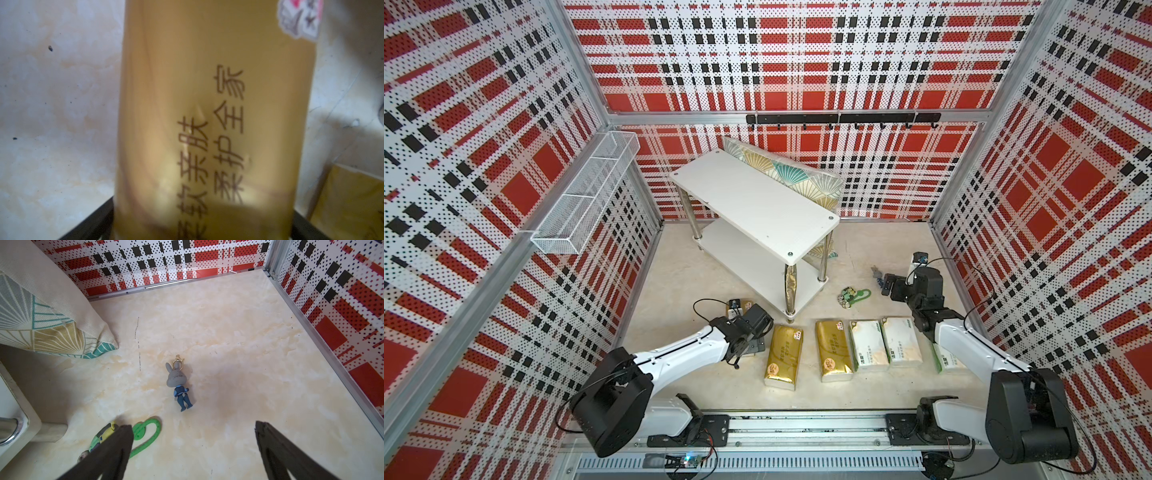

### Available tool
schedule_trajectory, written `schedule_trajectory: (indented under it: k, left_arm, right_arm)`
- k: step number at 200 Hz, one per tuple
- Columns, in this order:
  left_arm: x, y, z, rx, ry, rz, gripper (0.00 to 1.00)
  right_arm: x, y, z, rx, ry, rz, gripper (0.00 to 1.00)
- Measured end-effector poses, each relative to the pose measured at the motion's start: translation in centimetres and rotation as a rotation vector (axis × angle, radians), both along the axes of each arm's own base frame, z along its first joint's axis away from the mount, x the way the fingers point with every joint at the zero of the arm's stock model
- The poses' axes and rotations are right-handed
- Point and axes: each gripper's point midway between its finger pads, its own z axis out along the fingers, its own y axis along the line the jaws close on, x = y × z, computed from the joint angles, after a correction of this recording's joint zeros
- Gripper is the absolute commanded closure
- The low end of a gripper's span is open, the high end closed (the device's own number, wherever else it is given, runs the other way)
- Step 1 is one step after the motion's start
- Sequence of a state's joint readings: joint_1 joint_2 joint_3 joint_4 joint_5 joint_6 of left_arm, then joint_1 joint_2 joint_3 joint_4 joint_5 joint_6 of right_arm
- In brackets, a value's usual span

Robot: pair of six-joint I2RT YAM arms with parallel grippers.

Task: Place the tissue boxes on the shelf by color
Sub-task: Pick up the box of tissues from the center of the board.

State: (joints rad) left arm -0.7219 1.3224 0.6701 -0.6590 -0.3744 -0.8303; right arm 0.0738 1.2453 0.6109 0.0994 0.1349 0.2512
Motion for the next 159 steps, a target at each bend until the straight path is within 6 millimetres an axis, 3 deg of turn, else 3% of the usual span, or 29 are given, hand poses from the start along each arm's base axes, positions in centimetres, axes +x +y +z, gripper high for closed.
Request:
schedule_trajectory:
  k: [105, 159]
  left_arm:
    - [0.1, -0.3, 0.0, -0.009, -0.019, -0.005, 0.13]
    - [0.4, -0.1, 1.1, -0.031, -0.062, 0.024, 0.16]
  right_arm:
    - [0.0, 0.2, -0.1, -0.004, 0.002, 0.007, 0.0]
    - [0.0, 0.2, -0.1, -0.006, 0.003, 0.009, 0.0]
